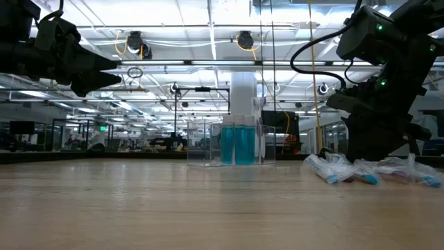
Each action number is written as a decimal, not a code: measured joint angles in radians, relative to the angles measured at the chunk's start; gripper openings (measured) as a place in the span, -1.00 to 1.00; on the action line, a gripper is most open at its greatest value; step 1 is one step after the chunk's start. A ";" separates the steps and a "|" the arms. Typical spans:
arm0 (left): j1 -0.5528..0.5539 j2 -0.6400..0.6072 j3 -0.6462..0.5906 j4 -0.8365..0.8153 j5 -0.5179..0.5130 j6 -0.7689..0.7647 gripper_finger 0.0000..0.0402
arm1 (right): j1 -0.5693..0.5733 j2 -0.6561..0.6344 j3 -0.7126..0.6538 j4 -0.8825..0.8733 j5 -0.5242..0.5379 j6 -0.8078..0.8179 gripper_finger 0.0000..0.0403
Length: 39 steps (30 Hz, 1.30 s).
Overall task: Pick & Place toothbrushing station
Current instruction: Put the purple toothbrush into the transparent organizer
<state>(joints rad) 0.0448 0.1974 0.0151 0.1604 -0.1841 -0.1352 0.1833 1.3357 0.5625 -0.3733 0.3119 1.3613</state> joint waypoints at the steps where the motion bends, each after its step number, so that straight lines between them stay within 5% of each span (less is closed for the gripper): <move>1: 0.000 0.000 0.000 0.000 0.000 0.000 0.41 | 0.000 0.000 0.000 0.000 0.001 0.000 -0.37; 39: 0.000 0.000 0.000 0.000 0.000 0.000 0.41 | 0.000 0.001 -0.001 0.003 0.032 -0.005 -0.56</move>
<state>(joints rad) 0.0448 0.1971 0.0151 0.1604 -0.1841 -0.1352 0.1829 1.3365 0.5617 -0.3702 0.3443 1.3567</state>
